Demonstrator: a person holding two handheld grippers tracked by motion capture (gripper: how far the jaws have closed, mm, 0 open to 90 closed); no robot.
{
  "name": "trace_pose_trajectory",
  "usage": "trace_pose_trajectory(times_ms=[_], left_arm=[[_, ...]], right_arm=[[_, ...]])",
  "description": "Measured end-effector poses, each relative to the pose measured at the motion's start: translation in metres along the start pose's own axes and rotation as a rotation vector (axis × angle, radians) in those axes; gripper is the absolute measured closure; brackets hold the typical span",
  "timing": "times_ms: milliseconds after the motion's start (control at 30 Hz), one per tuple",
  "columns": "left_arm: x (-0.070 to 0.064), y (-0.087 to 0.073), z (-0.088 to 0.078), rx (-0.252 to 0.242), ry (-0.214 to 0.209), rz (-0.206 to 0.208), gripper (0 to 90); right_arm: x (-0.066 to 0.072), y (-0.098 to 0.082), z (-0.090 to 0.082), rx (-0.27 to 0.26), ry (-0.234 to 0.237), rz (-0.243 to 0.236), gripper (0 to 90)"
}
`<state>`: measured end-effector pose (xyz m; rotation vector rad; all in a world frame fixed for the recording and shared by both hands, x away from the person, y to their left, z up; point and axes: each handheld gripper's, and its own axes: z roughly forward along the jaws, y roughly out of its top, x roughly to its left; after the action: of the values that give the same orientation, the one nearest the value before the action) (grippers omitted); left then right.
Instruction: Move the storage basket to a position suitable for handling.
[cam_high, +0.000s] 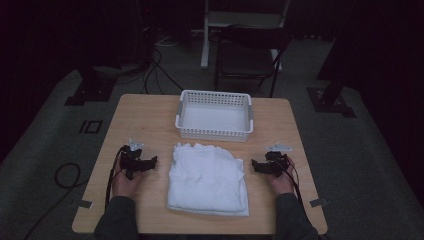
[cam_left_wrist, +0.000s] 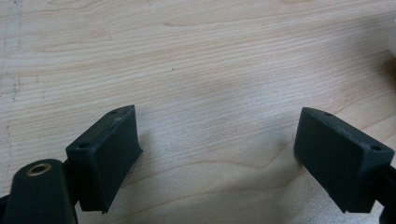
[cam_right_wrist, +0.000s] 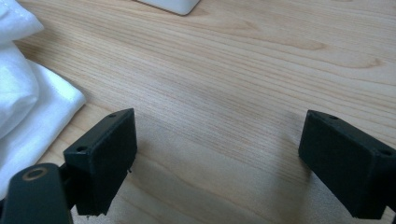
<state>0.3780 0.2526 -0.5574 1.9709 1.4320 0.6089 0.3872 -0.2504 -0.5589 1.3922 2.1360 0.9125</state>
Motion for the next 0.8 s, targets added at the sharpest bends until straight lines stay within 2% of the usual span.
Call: trace_pose_trajectory(times_ms=[100,200,233,333,433,533,667,800], left_arm=[[-0.002,-0.002,-0.002,-0.001,0.019,-0.018,14.1],[-0.002,-0.003,-0.004,0.000,0.019,-0.018,15.0],[0.000,-0.005,-0.008,0.020,0.018,-0.017,16.0],[-0.002,-0.008,-0.011,0.006,0.031,-0.033,21.5],[-0.002,-0.008,-0.012,0.007,0.036,-0.037,22.8],[-0.001,-0.008,-0.015,0.011,0.046,-0.051,31.8],[-0.006,-0.009,-0.019,0.027,0.054,-0.060,37.1],[-0.014,-0.010,-0.025,0.030,0.040,-0.024,37.2]], right_arm=[[0.000,0.000,0.000,0.000,-0.002,0.001,11.4],[0.000,0.000,0.000,-0.001,-0.002,0.002,11.5],[0.001,0.000,0.000,-0.001,-0.004,0.005,11.7],[0.003,-0.001,-0.001,-0.002,-0.020,0.023,12.5],[0.004,-0.001,-0.002,0.001,-0.024,0.024,13.0],[0.005,-0.001,-0.004,0.017,-0.025,0.027,13.0],[0.008,-0.002,-0.007,0.030,-0.023,0.024,14.6],[0.009,-0.003,-0.010,0.030,-0.024,0.035,18.8]])
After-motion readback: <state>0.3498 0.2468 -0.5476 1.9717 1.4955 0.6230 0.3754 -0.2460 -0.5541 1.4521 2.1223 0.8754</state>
